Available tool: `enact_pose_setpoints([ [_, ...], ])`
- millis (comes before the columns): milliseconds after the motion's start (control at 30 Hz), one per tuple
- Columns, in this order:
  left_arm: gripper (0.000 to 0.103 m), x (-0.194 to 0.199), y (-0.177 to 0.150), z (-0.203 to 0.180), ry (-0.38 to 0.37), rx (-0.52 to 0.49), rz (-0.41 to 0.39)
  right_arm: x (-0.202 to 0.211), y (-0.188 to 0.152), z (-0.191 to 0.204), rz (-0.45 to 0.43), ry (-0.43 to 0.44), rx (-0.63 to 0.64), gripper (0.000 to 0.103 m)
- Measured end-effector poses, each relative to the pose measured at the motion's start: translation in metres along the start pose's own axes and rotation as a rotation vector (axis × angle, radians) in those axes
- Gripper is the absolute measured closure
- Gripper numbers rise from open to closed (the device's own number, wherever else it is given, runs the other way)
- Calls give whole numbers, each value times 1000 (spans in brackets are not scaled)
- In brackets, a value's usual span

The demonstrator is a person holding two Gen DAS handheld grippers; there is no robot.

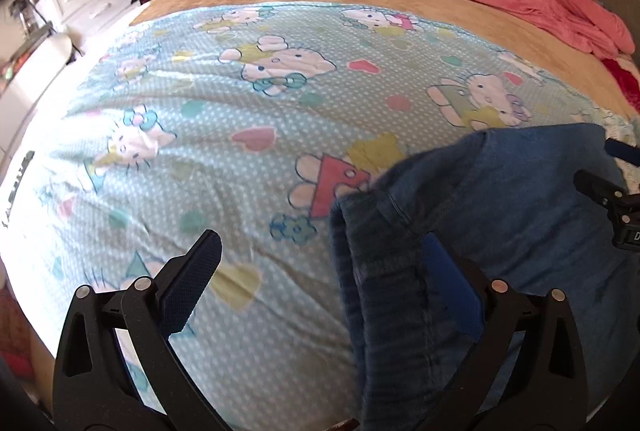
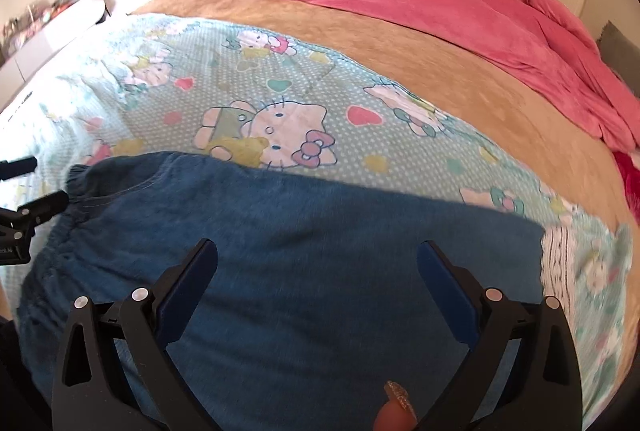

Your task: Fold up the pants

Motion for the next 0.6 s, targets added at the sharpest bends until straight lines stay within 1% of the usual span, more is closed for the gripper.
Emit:
enact_pose_setpoints([
  [100,8,-12,7,2,7,-17,-1,-14,8,1,17,8,11,4],
  [133,8,-16,8,2,-2,-13,2,-19,11,1,20,3,24,4],
  [233,8,-25,9,0,-59,-7,17,-32,17,4,28,-1,78,4],
  [367,8,-32,11,-6,-68,-53,12,-51,22,11,62,5,170,4],
  [400,10,-33,11,-8,-73,-64,12,-55,24,11,70,11,184,4],
  [467,22,-35,10,-13,-101,-87,5,-63,26,14,82,27,210,4],
  [500,34,-35,10,-16,-115,-98,5,-65,27,16,86,36,220,4],
  [533,48,-35,9,-20,-126,-109,5,-68,29,17,89,48,228,4],
  [567,55,-35,8,-25,-138,-125,4,-70,29,18,95,59,234,4],
  [600,68,-35,7,-31,-155,-144,-3,-71,30,18,98,69,239,4],
])
Point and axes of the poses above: each gripper's, at about its wrist camera, not at the fingertips, and x roughly against the way its jaws point, z to its left, y to its top, the point moved 7 cm from there along -x, roughly the way its jaws point, and after that the axes turned 2 degrees about -x, right-handed, at the moved point
